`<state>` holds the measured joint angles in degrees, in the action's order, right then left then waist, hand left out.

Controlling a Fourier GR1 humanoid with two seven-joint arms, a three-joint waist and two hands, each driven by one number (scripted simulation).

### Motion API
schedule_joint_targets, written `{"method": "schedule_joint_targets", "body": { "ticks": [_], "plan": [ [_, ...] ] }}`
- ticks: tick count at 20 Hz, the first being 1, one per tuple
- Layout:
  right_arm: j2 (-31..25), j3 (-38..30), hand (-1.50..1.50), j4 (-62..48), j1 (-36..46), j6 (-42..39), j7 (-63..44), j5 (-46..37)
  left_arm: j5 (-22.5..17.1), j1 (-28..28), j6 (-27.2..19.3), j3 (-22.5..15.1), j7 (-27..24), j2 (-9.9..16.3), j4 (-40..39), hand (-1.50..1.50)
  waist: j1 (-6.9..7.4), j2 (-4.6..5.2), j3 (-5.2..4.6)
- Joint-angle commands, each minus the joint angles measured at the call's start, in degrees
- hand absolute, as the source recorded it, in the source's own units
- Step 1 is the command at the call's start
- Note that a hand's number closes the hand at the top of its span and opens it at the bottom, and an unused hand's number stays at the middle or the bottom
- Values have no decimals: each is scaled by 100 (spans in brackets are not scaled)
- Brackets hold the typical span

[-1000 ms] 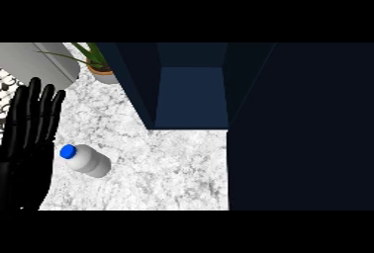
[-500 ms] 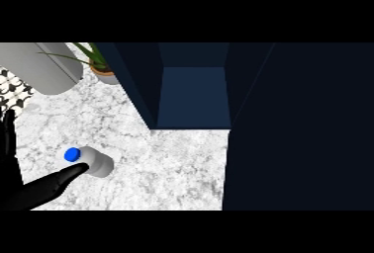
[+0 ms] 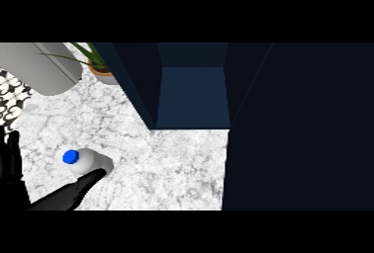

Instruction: Pick up the bottled water, place it into the cabinet and close the cabinet

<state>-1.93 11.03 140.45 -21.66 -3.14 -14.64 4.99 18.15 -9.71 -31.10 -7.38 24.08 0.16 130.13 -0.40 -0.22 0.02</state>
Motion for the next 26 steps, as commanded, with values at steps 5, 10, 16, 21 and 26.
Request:
{"method": "schedule_joint_targets", "body": {
  "ticks": [5, 10, 16, 21, 26],
  "plan": [
    [23, 869, -150, 965, -1406, -79, 158, -447, 1077, -193, -661, -813, 718, -16, 157, -150, -21, -2, -1],
    [-200, 497, -150, 962, -1808, -328, 663, 4, 819, -575, -883, -726, 2, -15, -223, -150, -28, -3, -2],
    [-139, 692, -150, 888, -1869, -237, 752, -236, 330, -550, -1100, -327, -454, -14, -808, -150, -4, 9, -5],
    [-381, 818, -150, 920, -2621, -535, 1403, -193, -633, -738, -1077, 141, -1560, -15, -1758, -150, -68, -11, -10],
    [-460, 476, -150, 837, -2394, -454, 1455, -51, -1610, -625, -746, 562, -2375, -14, -2429, -150, -14, 4, -9]
  ]
}}
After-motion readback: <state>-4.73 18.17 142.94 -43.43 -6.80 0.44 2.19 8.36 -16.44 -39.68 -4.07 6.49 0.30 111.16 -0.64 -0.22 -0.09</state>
